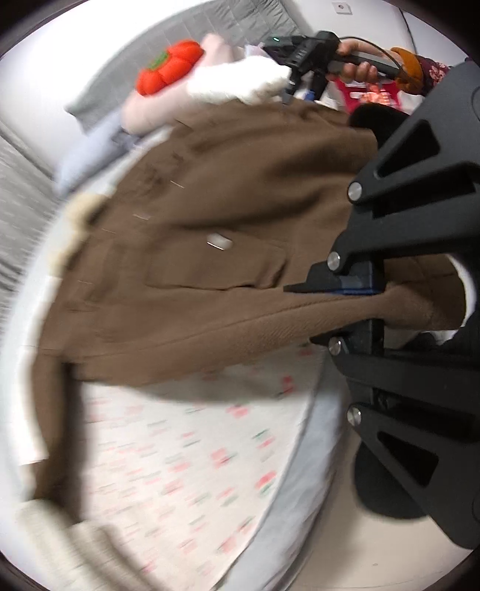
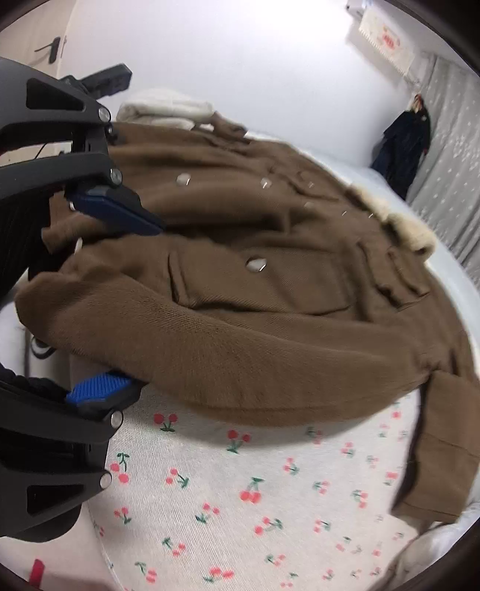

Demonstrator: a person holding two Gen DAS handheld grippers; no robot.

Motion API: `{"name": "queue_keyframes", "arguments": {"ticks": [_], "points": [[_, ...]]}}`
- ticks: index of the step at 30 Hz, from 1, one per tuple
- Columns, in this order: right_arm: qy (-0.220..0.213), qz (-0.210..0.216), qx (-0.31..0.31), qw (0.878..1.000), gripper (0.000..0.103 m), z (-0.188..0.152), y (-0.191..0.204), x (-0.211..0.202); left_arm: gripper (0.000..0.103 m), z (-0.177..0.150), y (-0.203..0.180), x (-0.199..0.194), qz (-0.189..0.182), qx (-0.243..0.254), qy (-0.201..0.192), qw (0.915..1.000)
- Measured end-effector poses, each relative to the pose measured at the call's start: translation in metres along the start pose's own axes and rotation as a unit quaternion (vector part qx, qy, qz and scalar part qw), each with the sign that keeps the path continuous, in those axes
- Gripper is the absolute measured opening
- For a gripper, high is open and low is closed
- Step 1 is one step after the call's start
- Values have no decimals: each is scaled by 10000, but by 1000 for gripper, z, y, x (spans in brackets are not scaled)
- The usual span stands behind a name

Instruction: Fold large clothes

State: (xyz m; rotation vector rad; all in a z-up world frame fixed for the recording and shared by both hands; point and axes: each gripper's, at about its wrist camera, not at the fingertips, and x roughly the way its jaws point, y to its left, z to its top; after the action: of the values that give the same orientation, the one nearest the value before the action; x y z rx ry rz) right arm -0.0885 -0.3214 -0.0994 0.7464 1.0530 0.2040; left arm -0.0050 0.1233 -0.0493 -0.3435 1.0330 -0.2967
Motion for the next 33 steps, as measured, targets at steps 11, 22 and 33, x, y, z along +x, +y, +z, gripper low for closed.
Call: {"name": "queue_keyframes", "arguments": {"ticks": [11, 22, 33], "points": [[-445, -652, 353, 9963, 70, 11, -31, -33, 7, 6, 25, 0, 1448, -234, -478, 9880], [-3, 34, -382, 9993, 9, 26, 18, 0, 48, -8, 2, -9, 2007, 338, -388, 9783], [681, 58, -631, 9957, 9, 102, 69, 91, 64, -2, -52, -9, 1564, 1098, -683, 9792]]}}
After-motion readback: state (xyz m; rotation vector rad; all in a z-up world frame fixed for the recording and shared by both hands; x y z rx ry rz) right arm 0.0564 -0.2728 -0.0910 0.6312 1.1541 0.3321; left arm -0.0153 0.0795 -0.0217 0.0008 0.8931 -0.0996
